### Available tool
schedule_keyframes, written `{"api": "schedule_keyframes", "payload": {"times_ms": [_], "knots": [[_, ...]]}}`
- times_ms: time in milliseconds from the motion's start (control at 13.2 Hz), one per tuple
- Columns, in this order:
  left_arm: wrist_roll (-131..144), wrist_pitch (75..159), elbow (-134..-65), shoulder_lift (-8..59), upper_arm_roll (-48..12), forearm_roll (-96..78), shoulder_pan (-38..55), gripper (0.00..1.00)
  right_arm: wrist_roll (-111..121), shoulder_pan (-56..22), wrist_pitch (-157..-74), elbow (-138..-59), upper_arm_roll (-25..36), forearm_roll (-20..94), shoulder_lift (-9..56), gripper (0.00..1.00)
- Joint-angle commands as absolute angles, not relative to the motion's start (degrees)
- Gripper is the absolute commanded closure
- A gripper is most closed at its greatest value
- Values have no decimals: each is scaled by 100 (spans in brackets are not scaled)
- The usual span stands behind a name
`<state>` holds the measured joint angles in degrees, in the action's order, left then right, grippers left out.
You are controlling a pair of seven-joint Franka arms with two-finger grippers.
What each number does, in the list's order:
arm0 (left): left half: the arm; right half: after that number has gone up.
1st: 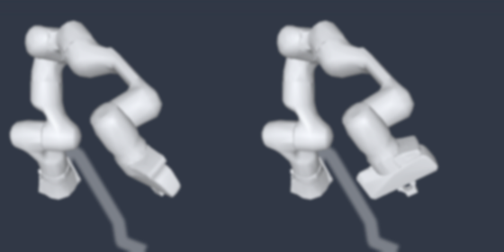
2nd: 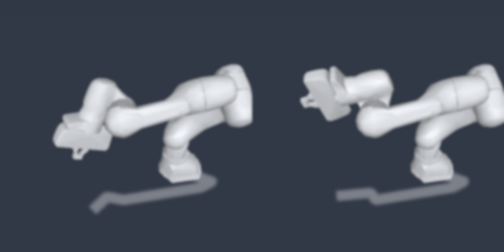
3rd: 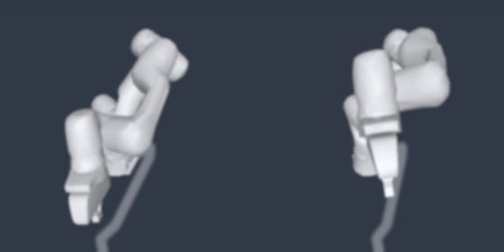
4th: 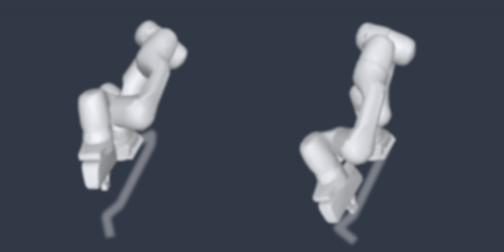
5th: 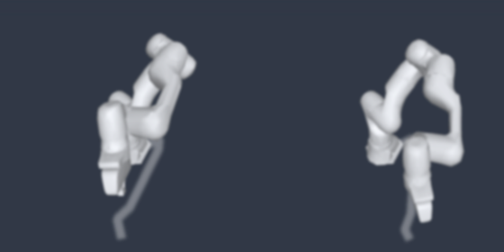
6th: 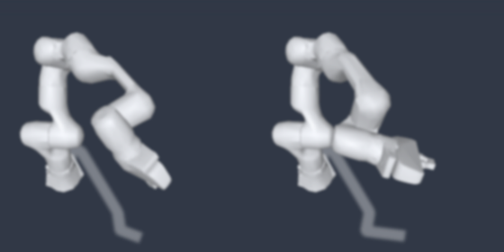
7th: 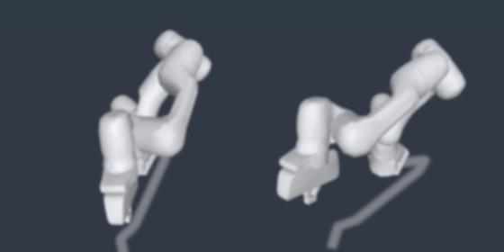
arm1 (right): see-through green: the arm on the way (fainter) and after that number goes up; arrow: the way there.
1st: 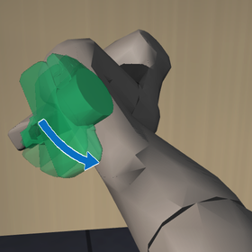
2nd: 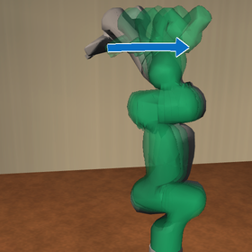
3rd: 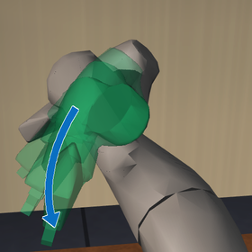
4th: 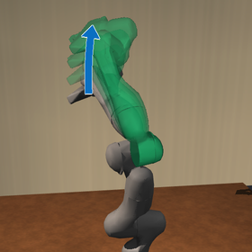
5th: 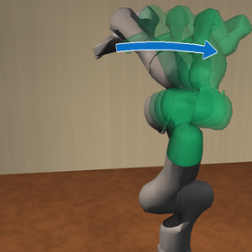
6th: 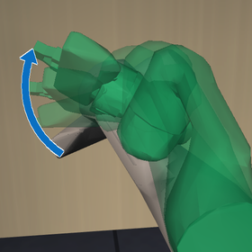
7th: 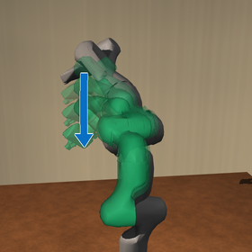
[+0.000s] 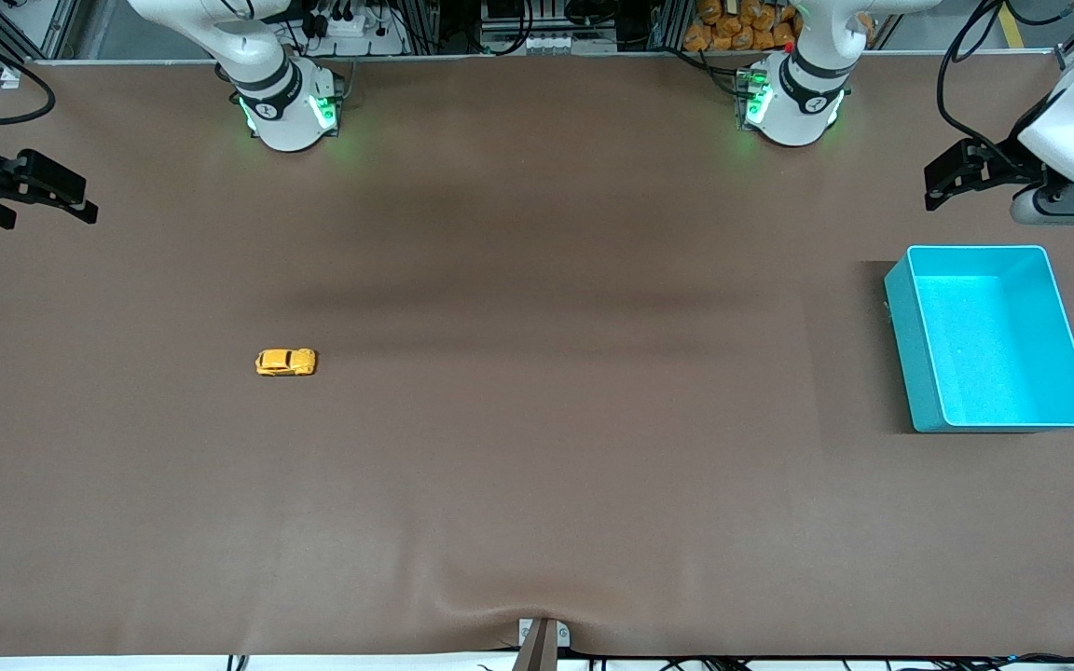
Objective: Wind and store yellow beetle car
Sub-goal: 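Move the right gripper down over the yellow beetle car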
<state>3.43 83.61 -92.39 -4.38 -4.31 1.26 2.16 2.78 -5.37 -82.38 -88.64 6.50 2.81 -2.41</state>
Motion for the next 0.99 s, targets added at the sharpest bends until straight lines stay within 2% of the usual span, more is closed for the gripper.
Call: {"api": "schedule_keyframes", "payload": {"times_ms": [0,228,379,683,910], "knots": [[413,8350,-9237,-475,-440,0,149,0,237,-571,-8243,-9033,563,185,-185,0],[422,8350,-9237,-475,-439,0,149,0,508,-632,-8682,-9622,501,185,130,0],[422,8341,-9237,-475,-431,0,149,0,912,-703,-9278,-10000,475,185,421,0],[404,8341,-9237,-475,-431,26,149,0,2053,-764,-10745,-10975,220,36,729,0],[413,8341,-9237,-440,-431,35,158,0,3633,-844,-12282,-11985,176,-254,800,0]]}}
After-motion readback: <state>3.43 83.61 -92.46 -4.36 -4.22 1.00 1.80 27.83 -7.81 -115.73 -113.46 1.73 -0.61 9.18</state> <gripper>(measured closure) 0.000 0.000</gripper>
